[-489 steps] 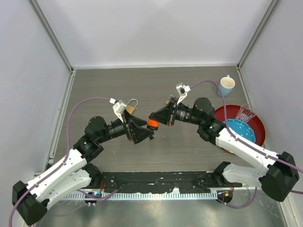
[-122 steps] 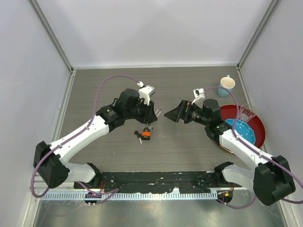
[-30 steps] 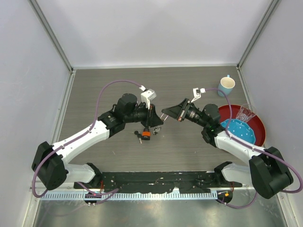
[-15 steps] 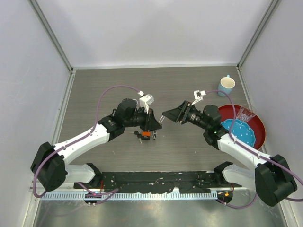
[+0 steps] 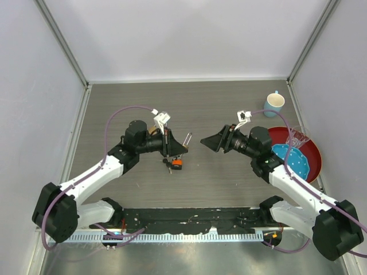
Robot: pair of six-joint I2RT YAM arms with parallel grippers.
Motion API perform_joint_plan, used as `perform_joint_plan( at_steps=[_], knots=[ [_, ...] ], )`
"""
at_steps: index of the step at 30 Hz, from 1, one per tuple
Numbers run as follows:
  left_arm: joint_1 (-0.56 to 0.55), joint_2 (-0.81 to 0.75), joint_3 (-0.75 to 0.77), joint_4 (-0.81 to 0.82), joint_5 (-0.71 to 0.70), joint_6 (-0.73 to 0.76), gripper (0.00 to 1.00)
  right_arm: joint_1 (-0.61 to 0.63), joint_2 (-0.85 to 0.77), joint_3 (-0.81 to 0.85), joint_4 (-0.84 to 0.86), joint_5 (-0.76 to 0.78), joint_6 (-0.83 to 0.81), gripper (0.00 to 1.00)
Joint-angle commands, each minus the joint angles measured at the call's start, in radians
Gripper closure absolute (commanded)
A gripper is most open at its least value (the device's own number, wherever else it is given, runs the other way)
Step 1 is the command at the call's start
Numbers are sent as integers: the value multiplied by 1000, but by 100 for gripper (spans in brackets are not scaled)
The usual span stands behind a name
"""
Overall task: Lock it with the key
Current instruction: Pick up the lock from the center of the board.
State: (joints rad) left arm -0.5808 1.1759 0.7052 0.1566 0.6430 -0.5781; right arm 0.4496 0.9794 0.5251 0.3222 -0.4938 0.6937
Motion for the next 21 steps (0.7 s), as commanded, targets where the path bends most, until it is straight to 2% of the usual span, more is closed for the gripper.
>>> perform_joint_plan(
  at_steps=[1, 7, 15, 21],
  knots=[
    [10, -64, -13, 121, 125, -37, 100, -3, -2, 21, 127, -123, -13, 32],
    [10, -110, -26, 100, 196, -28, 100, 1, 51, 21, 293, -253, 46, 32],
    [10, -145, -61, 169, 225, -71, 100, 44, 114, 24, 523, -287, 153, 32],
    [10, -134, -59, 184, 253, -77, 100, 67, 136, 49, 525, -273, 135, 34]
  ],
)
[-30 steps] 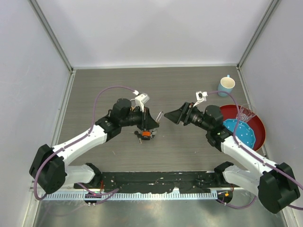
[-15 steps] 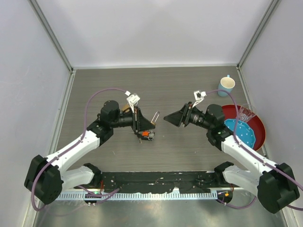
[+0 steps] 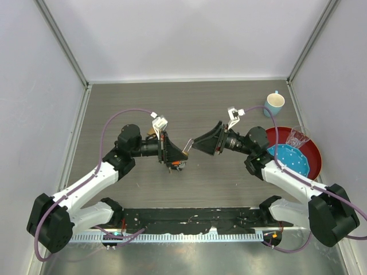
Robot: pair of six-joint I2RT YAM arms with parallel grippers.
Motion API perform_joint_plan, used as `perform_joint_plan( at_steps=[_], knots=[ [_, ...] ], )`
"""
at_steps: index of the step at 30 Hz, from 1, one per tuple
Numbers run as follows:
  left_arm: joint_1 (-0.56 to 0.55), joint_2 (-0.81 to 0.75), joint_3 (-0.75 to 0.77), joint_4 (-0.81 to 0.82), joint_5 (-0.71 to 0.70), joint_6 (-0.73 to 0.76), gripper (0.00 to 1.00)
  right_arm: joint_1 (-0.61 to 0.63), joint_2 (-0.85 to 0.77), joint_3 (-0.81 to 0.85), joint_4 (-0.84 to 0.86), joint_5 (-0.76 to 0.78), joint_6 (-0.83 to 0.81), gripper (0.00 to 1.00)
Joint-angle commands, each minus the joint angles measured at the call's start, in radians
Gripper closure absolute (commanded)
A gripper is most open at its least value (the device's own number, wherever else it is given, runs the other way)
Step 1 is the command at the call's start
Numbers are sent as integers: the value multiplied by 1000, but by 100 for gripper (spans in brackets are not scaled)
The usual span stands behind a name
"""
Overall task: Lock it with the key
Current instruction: Pick up the lock from the center of the board.
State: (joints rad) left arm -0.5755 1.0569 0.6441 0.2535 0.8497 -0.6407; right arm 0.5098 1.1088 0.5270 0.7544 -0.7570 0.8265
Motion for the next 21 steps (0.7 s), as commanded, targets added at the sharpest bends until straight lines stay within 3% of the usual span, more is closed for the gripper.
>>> perform_joint_plan(
  at_steps=[1, 7, 10, 14, 17, 19, 21],
  knots=[
    [5, -14, 3, 84, 49, -8, 100, 9, 9, 51, 88, -11, -6, 34],
    [5, -3, 19, 52, 74, 6, 100, 25, 49, 88, 76, -65, -30, 40],
    [5, -1, 20, 52, 77, 4, 100, 45, 69, 100, 59, -79, -52, 48],
    [3, 9, 26, 50, 77, 4, 100, 65, 85, 103, 63, -73, -59, 65],
    [5, 11, 28, 38, 77, 7, 100, 67, 80, 87, 86, -48, -44, 89],
    [5, 5, 28, 26, 52, 15, 100, 67, 66, 65, 94, -24, -33, 97],
    [5, -8, 26, 6, 23, 21, 100, 67, 39, 33, 86, 28, -24, 98]
  ],
)
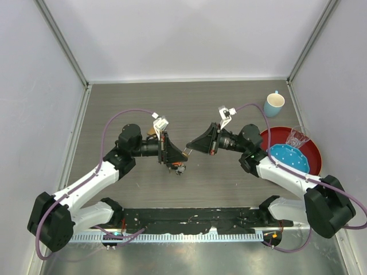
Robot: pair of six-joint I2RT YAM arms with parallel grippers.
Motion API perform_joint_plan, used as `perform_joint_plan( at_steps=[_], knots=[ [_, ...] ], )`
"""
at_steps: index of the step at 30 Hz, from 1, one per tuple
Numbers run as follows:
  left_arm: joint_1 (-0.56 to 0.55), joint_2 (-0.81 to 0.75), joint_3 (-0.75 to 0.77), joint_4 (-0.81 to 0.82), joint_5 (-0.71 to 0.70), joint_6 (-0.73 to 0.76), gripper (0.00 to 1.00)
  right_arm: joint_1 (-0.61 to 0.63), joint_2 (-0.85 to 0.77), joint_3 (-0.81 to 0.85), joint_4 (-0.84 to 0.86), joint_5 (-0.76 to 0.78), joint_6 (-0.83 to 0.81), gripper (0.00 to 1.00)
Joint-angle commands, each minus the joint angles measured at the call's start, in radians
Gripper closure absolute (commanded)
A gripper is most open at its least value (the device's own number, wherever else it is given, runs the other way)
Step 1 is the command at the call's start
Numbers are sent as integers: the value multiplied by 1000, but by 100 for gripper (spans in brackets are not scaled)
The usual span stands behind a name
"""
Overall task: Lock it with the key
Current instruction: Pick up the lock from the center of the board.
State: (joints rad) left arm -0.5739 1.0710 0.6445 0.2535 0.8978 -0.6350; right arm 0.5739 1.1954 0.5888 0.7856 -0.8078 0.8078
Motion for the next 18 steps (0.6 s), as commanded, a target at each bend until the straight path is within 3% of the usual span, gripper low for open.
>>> perform_joint_plan(
  at_steps=[1, 6, 18],
  knots=[
    [3, -26, 24, 3, -61, 17, 100, 3, -60, -43, 55, 97, 2, 98],
    [3, -20, 27, 27, -125, -11, 100, 4, -149, -173, 118, 248, 70, 98],
    [3, -10, -9, 308, -229, -170, 100, 27, -322, -403, 234, 501, 200, 98]
  ],
)
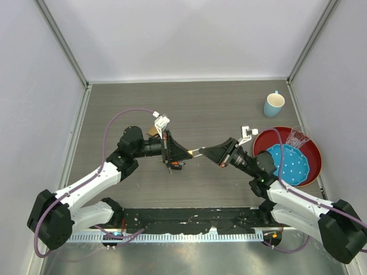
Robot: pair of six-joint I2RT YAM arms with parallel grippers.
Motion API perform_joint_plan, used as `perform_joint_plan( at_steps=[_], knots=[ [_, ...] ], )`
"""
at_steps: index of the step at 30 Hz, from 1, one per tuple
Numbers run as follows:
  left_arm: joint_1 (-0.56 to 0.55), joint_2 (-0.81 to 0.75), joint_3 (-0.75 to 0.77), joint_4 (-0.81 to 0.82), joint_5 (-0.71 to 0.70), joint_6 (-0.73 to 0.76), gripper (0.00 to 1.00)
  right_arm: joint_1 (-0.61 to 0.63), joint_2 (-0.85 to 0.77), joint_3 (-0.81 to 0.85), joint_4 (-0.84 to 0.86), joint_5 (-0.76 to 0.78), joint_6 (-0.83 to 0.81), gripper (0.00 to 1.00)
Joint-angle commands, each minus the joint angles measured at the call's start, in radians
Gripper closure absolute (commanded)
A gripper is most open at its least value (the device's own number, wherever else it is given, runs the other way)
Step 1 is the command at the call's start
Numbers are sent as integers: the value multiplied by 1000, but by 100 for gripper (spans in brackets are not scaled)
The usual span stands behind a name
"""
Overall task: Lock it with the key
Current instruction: Pick up the lock from the center of the board.
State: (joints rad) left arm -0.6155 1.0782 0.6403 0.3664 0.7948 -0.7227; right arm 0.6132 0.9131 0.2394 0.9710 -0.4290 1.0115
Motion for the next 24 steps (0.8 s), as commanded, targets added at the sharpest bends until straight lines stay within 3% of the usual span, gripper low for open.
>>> perform_joint_plan(
  at_steps=[1, 7, 12, 17, 19, 22, 23, 24],
  knots=[
    [45, -15, -8, 230, -134, -93, 100, -4, -43, -60, 52, 131, -2, 98],
    [43, -4, -27, 312, -147, -141, 100, 8, -33, -63, 61, 133, 2, 98],
    [45, -52, -70, 342, -245, -165, 100, 23, -40, -71, 66, 147, -10, 98],
    [45, -116, -91, 324, -328, -155, 100, 26, -46, -63, 34, 150, -24, 98],
    [45, -124, -73, 248, -327, -126, 100, 26, -51, -31, -35, 145, -56, 95],
    [45, -127, -34, 134, -316, -84, 100, 26, -83, 20, -154, 150, -102, 79],
    [46, -126, -15, 109, -303, -66, 100, 26, -95, 34, -197, 157, -143, 59],
    [51, -117, -4, 54, -301, -54, 100, 25, -121, 47, -248, 189, -169, 51]
  ],
)
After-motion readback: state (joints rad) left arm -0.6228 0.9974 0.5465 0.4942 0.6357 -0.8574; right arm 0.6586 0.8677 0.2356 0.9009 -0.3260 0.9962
